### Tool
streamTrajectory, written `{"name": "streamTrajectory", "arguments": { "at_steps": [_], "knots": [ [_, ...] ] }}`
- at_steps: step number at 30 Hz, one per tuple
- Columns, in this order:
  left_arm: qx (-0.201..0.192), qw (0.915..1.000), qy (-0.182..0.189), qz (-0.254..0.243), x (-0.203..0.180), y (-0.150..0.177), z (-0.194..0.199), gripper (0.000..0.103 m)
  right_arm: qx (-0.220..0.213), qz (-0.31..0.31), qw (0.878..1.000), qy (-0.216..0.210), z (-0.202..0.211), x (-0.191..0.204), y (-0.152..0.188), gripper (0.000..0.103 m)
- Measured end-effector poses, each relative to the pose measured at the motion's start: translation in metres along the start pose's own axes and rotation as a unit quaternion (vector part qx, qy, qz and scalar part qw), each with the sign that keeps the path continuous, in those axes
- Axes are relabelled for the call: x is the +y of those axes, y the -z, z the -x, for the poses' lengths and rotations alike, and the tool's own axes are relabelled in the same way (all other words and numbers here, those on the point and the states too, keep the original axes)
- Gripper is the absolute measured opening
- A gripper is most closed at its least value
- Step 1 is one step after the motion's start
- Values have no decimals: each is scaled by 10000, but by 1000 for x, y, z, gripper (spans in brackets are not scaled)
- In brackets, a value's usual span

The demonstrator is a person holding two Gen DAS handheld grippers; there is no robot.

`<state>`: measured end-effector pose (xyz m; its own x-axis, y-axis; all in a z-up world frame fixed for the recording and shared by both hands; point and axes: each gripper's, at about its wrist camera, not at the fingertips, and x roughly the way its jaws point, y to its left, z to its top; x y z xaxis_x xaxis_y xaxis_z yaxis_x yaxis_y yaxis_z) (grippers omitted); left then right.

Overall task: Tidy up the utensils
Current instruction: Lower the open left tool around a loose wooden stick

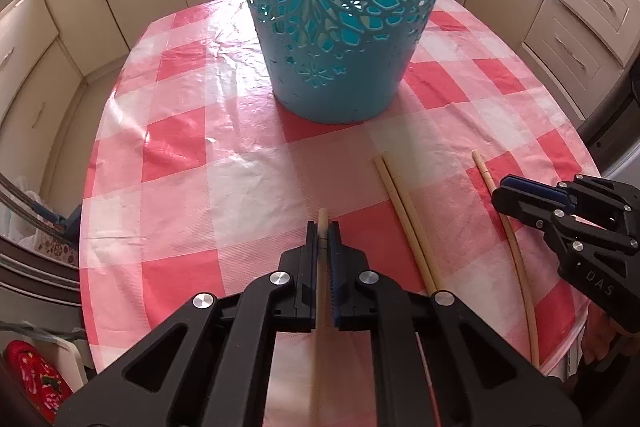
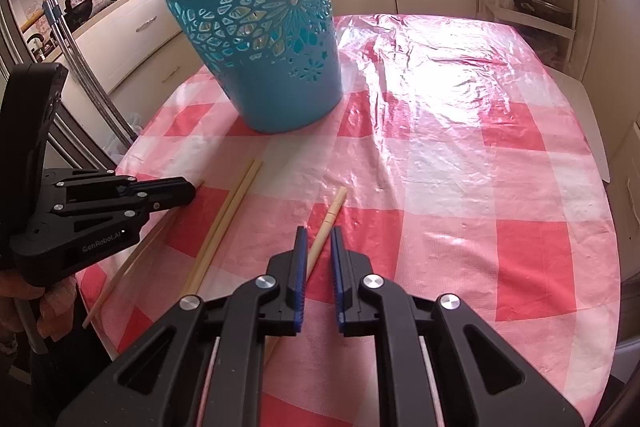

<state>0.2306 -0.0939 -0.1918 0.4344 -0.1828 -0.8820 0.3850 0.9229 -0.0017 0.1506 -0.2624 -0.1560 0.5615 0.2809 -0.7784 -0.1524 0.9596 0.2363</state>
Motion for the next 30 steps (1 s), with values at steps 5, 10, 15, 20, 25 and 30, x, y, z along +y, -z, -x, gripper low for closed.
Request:
{"name": "streamTrajectory", "arguments": {
  "at_steps": [5,10,15,20,25,30],
  "knots": [
    [59,9994,22,331,11,1,2,6,56,82,9999,-46,-4,3,-4,12],
    [151,9986,-457,197,7,-3,0,33,169,87,9998,-7,-7,6,-8,12],
    [118,9986,-383,352,16,0,0,44,232,77,9997,2,-9,6,-11,12],
    [51,9987,-430,282,13,0,-1,45,304,194,9993,16,-13,9,-15,12],
    [6,9987,-437,254,14,3,0,45,403,191,9990,11,-18,10,-22,12],
    [-42,9984,-546,108,8,4,1,45,461,226,9987,-26,-20,9,-25,12]
  ]
}}
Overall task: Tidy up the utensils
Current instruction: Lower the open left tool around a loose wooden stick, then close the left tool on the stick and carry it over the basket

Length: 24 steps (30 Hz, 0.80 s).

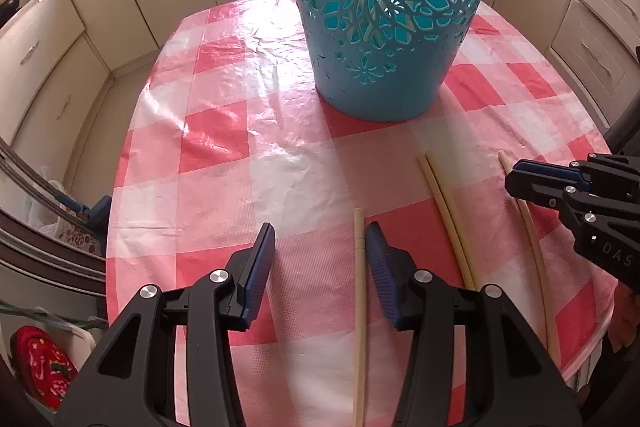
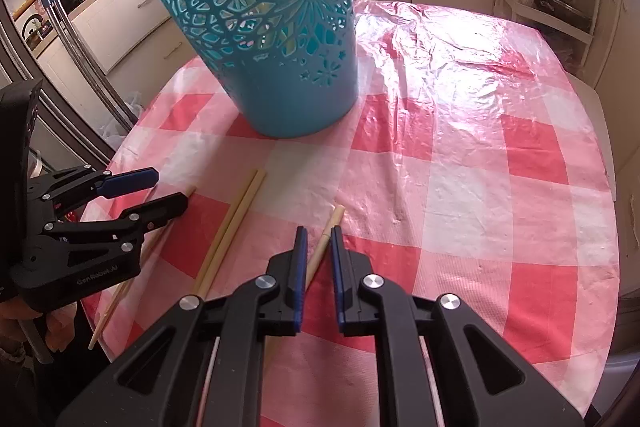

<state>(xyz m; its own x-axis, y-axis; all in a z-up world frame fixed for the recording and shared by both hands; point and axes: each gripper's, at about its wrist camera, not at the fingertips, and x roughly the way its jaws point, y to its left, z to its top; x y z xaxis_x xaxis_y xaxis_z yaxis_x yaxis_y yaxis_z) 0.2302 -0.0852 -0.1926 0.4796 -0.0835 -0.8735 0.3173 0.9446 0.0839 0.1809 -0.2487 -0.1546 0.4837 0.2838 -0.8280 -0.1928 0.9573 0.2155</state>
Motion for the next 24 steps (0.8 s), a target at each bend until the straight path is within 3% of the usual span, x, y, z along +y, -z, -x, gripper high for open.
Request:
{"name": "streamTrajectory", "arguments": {
  "at_steps": [8,10,13,15,20,24],
  "knots": [
    [-46,9997,-45,-239,-8,-1,1,38,-1,-63,10000,-58,2,-3,3,15],
    [-51,9997,30,-248,-9,0,2,31,-3,-25,10000,-32,4,-1,5,17],
    [-29,9989,172,-441,-19,0,3,5,-33,200,9997,131,4,6,7,16],
    [-24,9983,101,-566,-26,0,4,5,-6,232,9996,135,4,7,8,12],
    [63,9970,769,63,-8,-3,11,5,31,137,9999,81,5,2,10,12],
    [-237,9875,1411,664,20,-11,33,5,-79,190,9997,94,5,3,13,12]
  ]
}}
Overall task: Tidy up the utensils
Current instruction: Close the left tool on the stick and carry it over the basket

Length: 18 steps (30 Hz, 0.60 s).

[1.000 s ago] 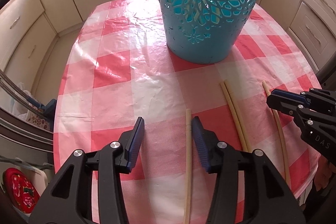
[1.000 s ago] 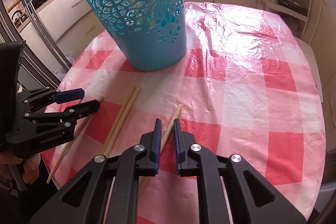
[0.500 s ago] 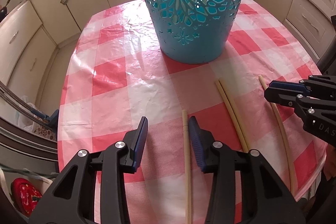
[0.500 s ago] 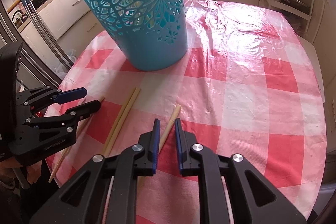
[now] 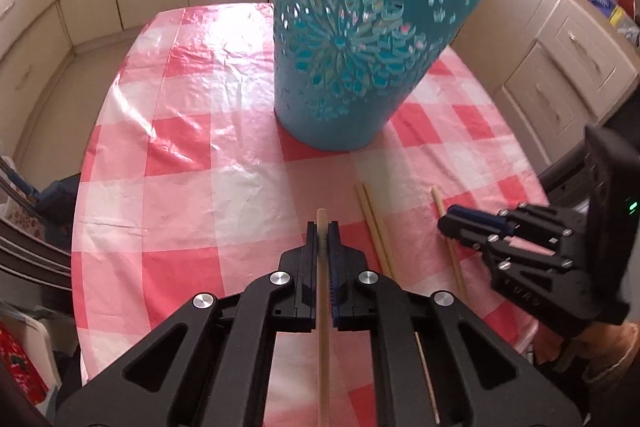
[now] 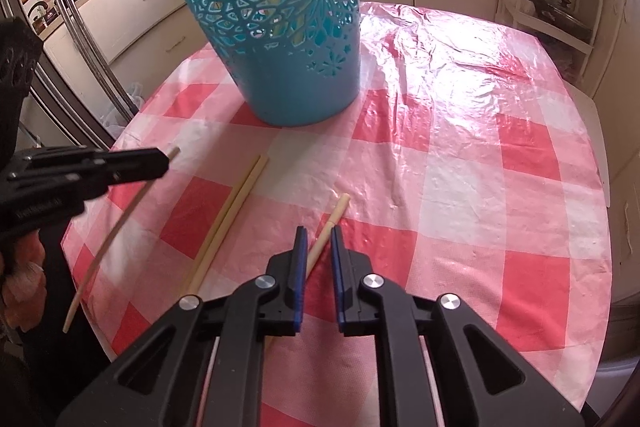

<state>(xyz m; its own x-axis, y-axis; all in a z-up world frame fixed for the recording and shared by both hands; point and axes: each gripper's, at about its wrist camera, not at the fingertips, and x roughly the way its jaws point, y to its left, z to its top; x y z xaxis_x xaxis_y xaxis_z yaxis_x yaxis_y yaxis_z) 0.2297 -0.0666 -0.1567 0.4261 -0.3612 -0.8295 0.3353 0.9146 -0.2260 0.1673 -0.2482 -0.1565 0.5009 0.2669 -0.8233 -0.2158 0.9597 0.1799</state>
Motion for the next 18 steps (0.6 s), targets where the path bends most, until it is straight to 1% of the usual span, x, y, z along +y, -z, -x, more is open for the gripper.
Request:
{"name": "streamTrajectory", "arguments": {
  "at_steps": [2,4,7,9,11,14,17,18],
  "knots": [
    [-288,9991,289,140,3,-7,21,5,-85,-49,9999,-44,0,-1,3,12],
    [-573,9969,498,197,3,-15,42,5,-161,-93,9998,-97,1,-4,5,12],
    [-1056,9914,746,210,-2,-29,76,5,-233,-86,9997,-90,2,-4,8,12],
    [-1416,9860,854,218,-8,-44,97,5,-278,-66,9996,-65,3,-3,10,12],
    [-1760,9806,851,179,-15,-62,114,5,-300,-60,9995,-53,3,-3,11,12],
    [-2298,9710,657,121,-26,-95,131,5,-326,-69,9994,-62,4,-3,11,13],
    [-2811,9587,391,191,-37,-123,144,5,-342,-68,9994,-69,3,-3,11,13],
    [-3005,9529,330,256,-39,-133,147,5,-346,-65,9994,-68,3,-3,11,13]
  ]
}}
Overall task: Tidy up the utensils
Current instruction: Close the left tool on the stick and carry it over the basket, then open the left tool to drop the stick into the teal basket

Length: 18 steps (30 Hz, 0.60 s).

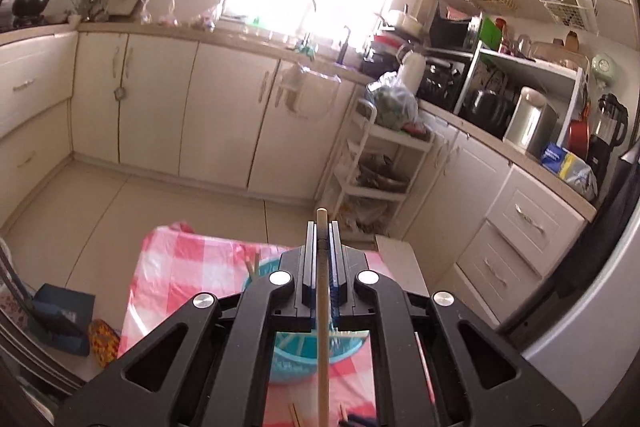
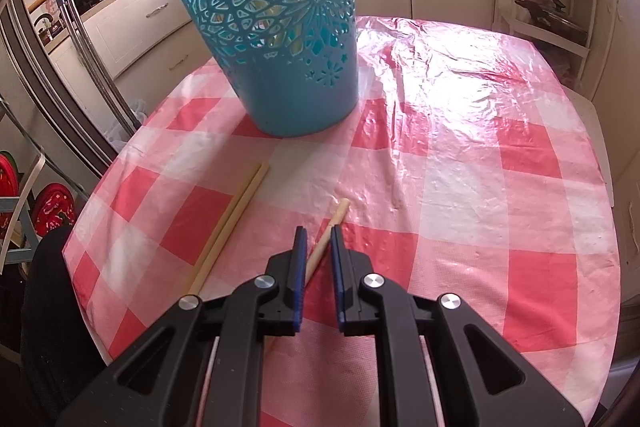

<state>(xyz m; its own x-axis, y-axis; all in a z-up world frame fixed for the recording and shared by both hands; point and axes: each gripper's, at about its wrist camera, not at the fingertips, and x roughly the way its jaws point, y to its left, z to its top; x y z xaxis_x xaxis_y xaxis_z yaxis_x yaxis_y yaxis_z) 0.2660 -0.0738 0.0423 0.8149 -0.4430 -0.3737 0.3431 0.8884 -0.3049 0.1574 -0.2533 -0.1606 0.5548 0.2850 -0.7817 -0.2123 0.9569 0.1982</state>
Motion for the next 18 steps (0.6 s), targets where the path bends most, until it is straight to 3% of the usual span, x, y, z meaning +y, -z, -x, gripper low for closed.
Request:
{"name": "streamTrajectory", "arguments": {
  "at_steps": [6,13,18],
  "knots": [
    [-804,9953,-504,185,-3,-31,-27,5,-8,111,9999,-18,-1,4,-1,21],
    [-832,9913,-975,308,15,-20,-77,5,1,633,9978,204,-4,23,0,37],
    [-763,9902,-1126,328,25,-1,-91,5,13,819,9962,300,-6,28,1,41]
  ]
}}
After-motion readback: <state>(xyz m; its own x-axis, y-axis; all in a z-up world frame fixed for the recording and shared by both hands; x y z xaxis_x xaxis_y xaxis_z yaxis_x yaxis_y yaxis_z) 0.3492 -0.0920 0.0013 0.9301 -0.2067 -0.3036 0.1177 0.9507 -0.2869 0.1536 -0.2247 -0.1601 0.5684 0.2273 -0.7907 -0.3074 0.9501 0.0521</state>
